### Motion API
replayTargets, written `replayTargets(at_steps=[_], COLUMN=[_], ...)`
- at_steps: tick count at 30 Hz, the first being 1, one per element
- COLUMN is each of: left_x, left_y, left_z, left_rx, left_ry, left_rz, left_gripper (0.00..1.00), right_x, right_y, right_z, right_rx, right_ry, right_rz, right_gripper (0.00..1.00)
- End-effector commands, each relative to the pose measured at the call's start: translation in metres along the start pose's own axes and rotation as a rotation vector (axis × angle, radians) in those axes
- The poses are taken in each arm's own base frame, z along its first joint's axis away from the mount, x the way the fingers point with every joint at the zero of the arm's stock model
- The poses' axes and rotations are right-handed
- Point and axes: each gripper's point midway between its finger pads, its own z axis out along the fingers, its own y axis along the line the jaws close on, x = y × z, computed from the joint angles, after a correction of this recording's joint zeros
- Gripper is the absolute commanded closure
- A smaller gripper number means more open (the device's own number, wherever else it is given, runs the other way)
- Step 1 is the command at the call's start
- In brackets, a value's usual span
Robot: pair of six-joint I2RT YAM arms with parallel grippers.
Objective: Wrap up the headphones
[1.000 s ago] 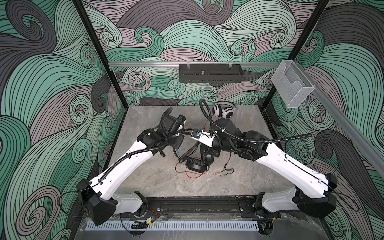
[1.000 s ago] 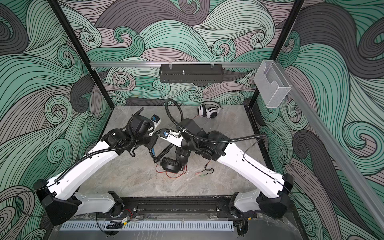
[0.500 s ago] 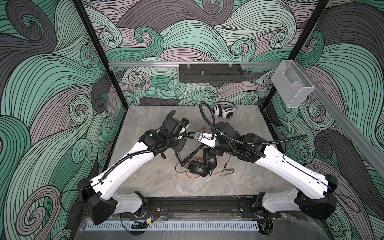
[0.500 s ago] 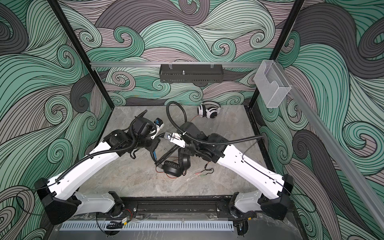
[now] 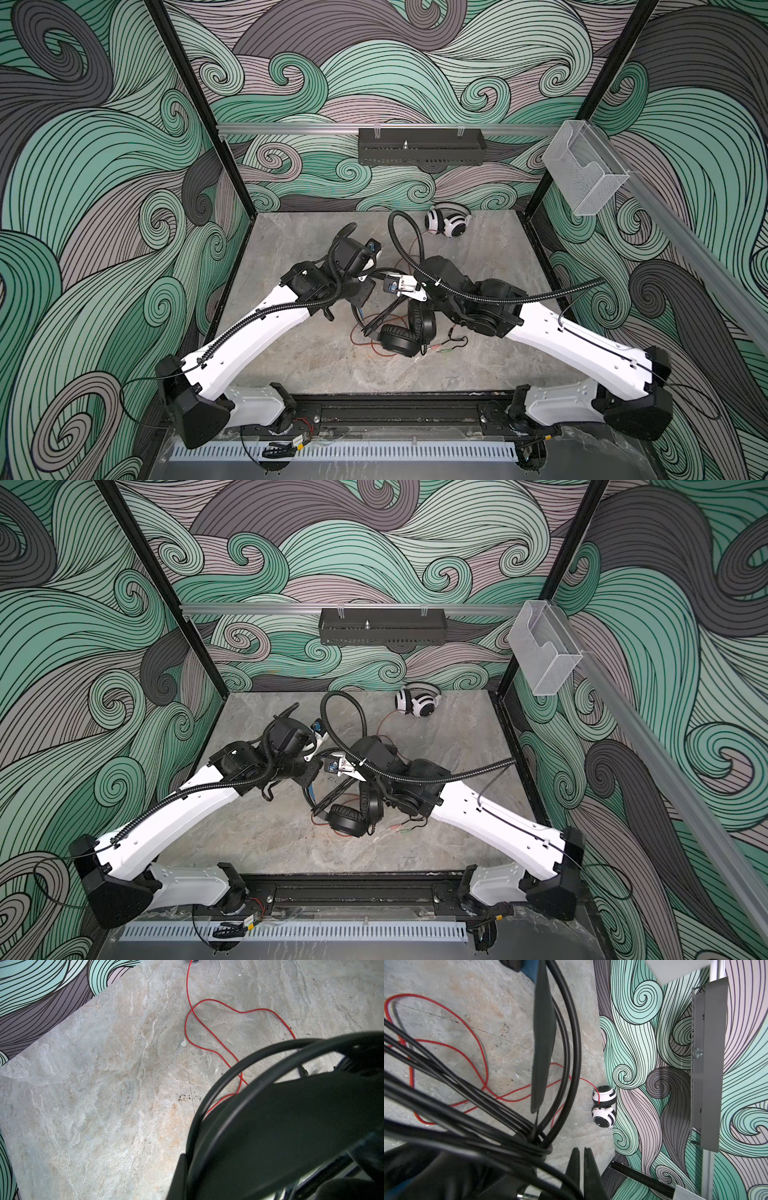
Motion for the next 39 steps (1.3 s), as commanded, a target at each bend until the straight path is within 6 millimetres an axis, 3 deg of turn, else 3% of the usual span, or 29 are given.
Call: replayTargets(at_steps=[1,10,21,29,39], left_x=[0.017,0.015,0.006,0.000,-0.001], left_y=[-0.003,-0.003,-0.008,-0.010,-0.011], left_z=[-0.014,-0.013,-0.029,-0.039,-0.041], left_rx=[0.018,0.017,0.058,0.080,0.089], left_ry=[0.048,0.043,-0.008,-0.035,-0.030], left_rz=[0.026,0.031,0.027,0.016,0.017], left_gripper=[1.00,1.00,1.00,1.00,1.00], right_x=[0.024,0.045,0.031,0.032,0.022], right_y=[-0.032,-0.031,-0.005,0.011,0.030], right_z=[-0.002,-0.005,-0.005,-0.001,0.011], right_rx=[0.162,0.232,-0.003,-0.177,-0.306], right_ry=[0.116,0.167,-0.064,-0.198,-0.265], right_rz=[0.022,0.007,0.253,0.420,0.520], right_gripper=[1.00,1.00,0.96,0.92,0.86])
